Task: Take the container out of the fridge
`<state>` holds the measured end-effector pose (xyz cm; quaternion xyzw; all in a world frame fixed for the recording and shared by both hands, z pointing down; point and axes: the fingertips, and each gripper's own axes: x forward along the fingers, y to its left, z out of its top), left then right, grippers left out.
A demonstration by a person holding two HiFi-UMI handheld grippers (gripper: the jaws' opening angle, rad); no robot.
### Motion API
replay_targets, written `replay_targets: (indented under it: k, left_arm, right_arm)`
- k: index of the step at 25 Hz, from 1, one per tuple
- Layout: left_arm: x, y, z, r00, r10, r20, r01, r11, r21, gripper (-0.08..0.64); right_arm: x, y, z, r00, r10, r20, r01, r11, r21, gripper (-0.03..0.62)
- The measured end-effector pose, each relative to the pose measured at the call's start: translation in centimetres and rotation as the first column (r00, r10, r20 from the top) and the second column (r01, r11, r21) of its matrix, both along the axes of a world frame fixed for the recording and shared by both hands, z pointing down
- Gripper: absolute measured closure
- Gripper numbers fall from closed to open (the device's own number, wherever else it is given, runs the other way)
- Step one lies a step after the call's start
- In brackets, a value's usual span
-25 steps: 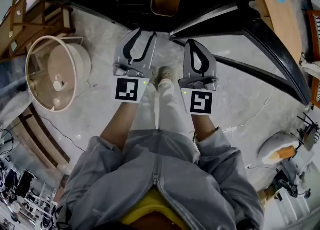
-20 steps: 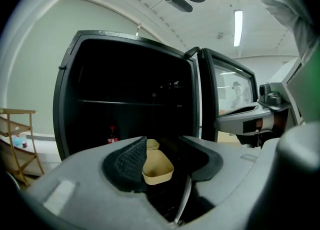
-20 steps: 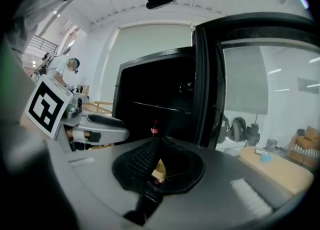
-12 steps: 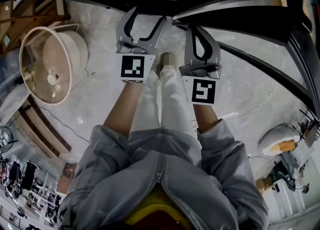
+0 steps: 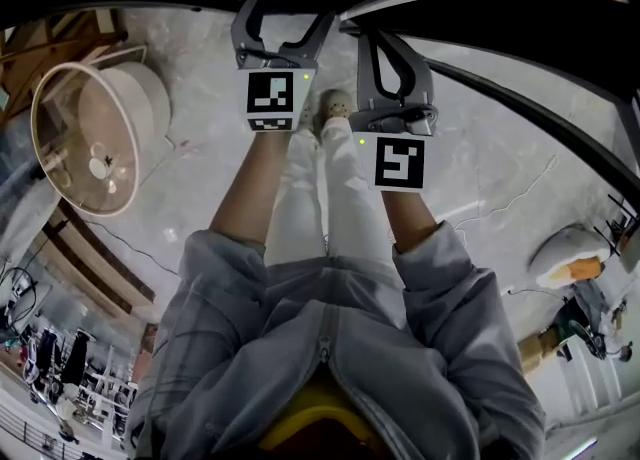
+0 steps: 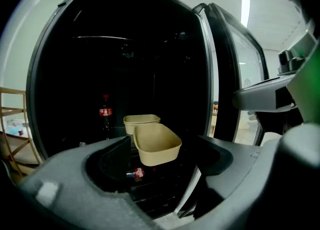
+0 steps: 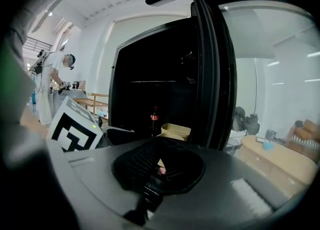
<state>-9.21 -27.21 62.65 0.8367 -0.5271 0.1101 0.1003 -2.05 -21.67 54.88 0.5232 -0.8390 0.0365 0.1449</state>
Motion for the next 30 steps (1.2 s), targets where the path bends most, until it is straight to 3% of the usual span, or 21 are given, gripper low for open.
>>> replay_targets:
  k: [9, 15, 30]
  left_arm:
    - [1.0, -2.2, 4.3, 0.999, -0.041, 0.015, 0.042, 0.995, -0.087, 0.117]
    - [1.9, -3.3, 7.3, 0.996, -0.08, 0.029, 0.084, 0.98, -0.18, 0.021]
    - [3.1, -6.8, 8.2, 0.994, -0.099, 0.042, 0.106, 0.973, -0.205, 0.017]
  right_arm:
    - [0.1, 0.2, 1.3, 1.0, 0.015, -0.002, -0.015, 1.0, -0.018, 0.592]
    - [0.4, 0.5, 1.1, 1.0, 0.008, -0.005, -0.008, 1.0, -0.015, 0.592]
    - [1.6, 0.4, 1.7, 1.0, 0.026, -0.017, -0.026, 0.999, -0.041, 0.592]
